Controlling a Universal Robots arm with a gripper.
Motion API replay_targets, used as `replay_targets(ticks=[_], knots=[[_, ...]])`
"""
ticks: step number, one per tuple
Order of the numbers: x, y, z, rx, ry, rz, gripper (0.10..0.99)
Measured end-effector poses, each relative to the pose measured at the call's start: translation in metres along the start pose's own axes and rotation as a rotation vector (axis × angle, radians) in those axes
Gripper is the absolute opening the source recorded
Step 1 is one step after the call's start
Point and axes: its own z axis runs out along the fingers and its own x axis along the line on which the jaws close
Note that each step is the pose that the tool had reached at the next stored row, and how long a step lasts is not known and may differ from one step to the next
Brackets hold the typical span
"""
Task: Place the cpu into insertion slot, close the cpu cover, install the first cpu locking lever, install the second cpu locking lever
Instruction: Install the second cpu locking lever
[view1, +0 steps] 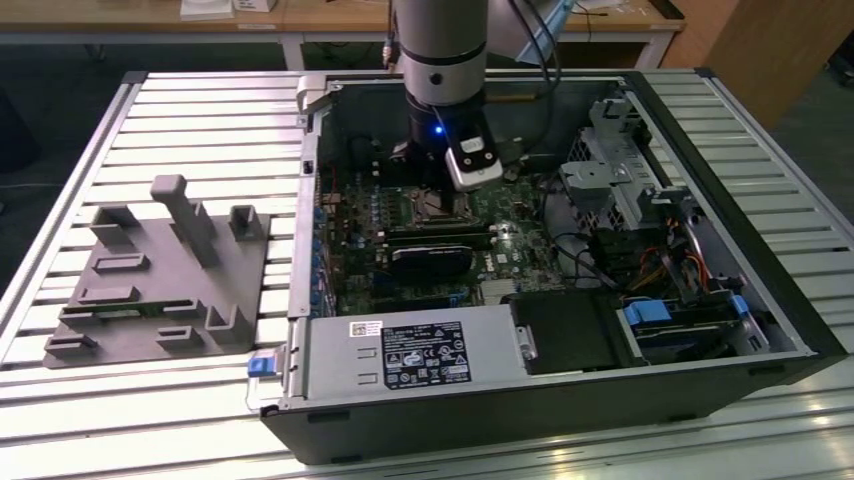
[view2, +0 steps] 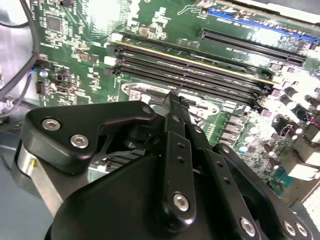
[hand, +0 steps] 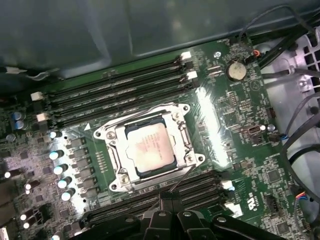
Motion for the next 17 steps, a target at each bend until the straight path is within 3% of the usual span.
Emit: replay_targets(ticks=[4, 8, 13, 17], knots=[[0.0045, -0.0035, 0.0015, -0.008, 0.0029, -0.011, 0.106], [0.0079, -0.0055, 0.0035, -0.027, 0.0094, -0.024, 0.106], [0.0088, -0.0084, 0.0062, -0.041, 0.0141, -0.036, 0.106], [0.0088, -0.0086, 0.0065, -0.042, 0.0146, -0.040, 0.106]])
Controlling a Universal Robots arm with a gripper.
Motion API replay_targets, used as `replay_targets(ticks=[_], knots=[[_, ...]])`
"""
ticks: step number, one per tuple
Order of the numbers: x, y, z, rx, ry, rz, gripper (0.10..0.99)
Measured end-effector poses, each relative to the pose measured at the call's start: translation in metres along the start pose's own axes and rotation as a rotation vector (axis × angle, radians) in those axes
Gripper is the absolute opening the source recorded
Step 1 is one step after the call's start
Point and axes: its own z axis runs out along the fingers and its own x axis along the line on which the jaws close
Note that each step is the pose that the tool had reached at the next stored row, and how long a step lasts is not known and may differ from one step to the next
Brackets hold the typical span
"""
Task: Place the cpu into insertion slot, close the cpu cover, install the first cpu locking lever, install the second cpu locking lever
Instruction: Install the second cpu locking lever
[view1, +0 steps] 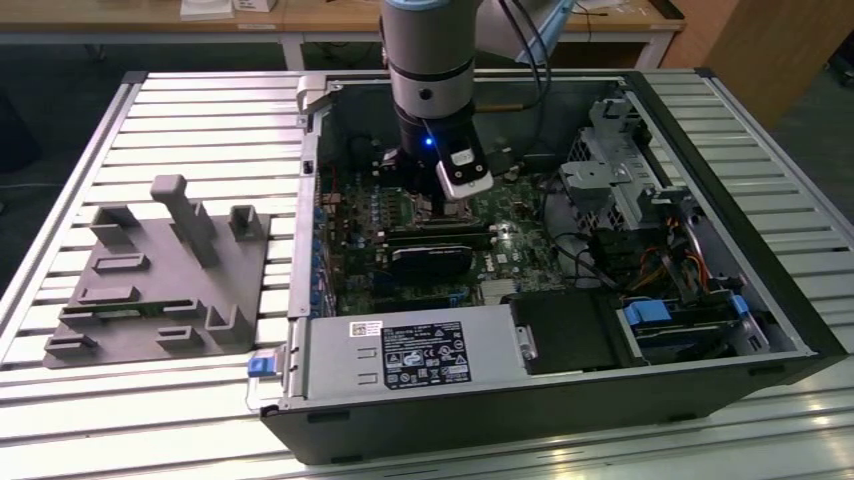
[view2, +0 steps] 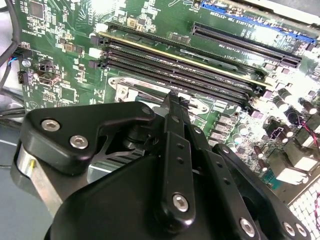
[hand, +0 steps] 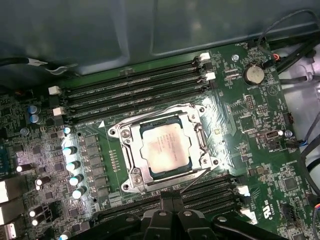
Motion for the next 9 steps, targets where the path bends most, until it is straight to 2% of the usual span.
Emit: replay_targets(ticks=[9], knots=[[0.0002, -0.0010, 0.0022, -0.004, 0.0011, 0.000, 0.106]])
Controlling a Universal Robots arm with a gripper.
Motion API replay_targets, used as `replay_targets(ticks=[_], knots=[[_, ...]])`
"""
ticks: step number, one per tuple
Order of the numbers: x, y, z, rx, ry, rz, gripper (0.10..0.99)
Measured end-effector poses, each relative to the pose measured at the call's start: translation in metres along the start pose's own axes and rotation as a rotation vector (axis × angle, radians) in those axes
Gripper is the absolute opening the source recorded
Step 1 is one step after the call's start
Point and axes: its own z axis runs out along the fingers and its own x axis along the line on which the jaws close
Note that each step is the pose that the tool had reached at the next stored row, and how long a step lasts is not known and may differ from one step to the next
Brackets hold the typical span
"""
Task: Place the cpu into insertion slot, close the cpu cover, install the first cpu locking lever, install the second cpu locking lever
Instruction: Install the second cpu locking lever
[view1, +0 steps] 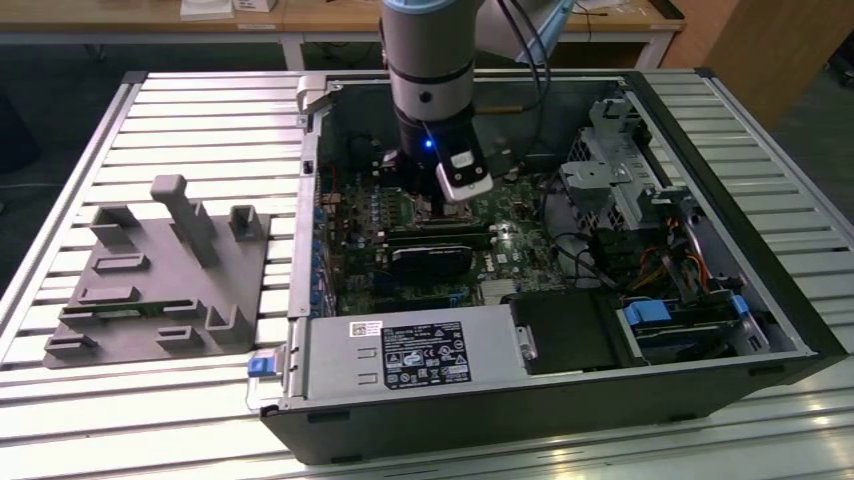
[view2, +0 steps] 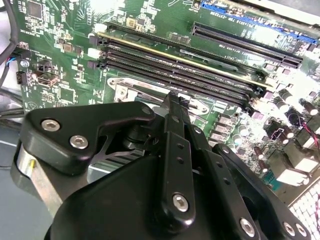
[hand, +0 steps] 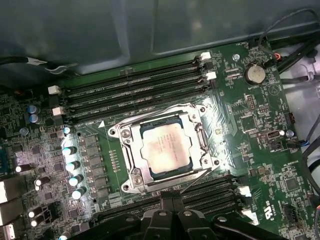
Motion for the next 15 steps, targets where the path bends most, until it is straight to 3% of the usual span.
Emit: replay_targets(ticks=[8, 11, 15], knots=[[-0.0005, -0.0037, 0.0024, -0.019, 0.0050, 0.002, 0.106], [-0.0010, -0.0069, 0.0028, -0.037, 0.0100, 0.004, 0.106], [-0.0005, -0.0109, 0.0034, -0.073, 0.0196, 0.007, 0.106]])
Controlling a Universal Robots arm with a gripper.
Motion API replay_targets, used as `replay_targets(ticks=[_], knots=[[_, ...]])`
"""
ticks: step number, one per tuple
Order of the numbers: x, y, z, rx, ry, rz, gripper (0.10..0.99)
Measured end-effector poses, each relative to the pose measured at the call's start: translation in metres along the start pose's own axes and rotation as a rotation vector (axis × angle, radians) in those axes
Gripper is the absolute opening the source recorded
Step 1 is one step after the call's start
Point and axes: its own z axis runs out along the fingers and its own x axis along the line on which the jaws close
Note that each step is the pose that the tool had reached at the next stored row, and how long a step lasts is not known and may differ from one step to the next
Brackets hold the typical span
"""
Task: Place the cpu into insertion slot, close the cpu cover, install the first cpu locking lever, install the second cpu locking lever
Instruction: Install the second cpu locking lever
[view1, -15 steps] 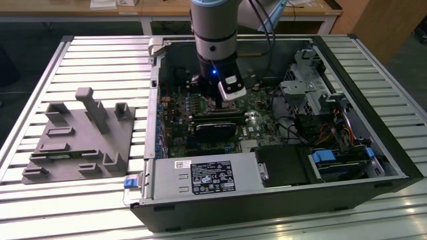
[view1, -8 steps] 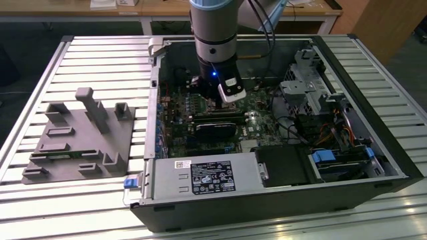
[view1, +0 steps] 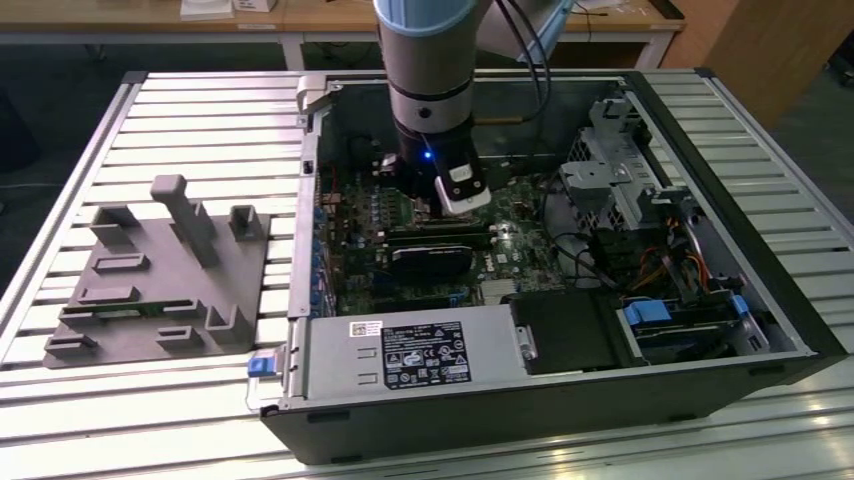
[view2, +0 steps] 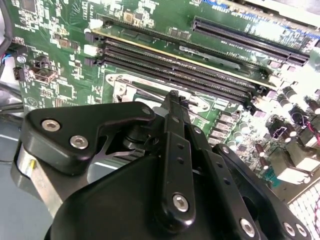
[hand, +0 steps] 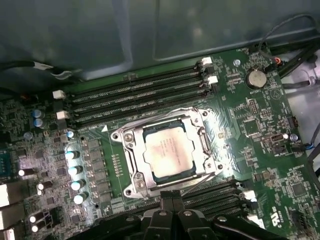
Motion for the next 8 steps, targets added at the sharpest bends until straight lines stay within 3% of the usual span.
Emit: replay_targets(ticks=[2, 8], knots=[[0.0010, -0.0029, 0.0001, -0.017, 0.0046, 0.002, 0.106], [0.0026, -0.0118, 0.0014, -0.054, 0.0143, 0.006, 0.106]])
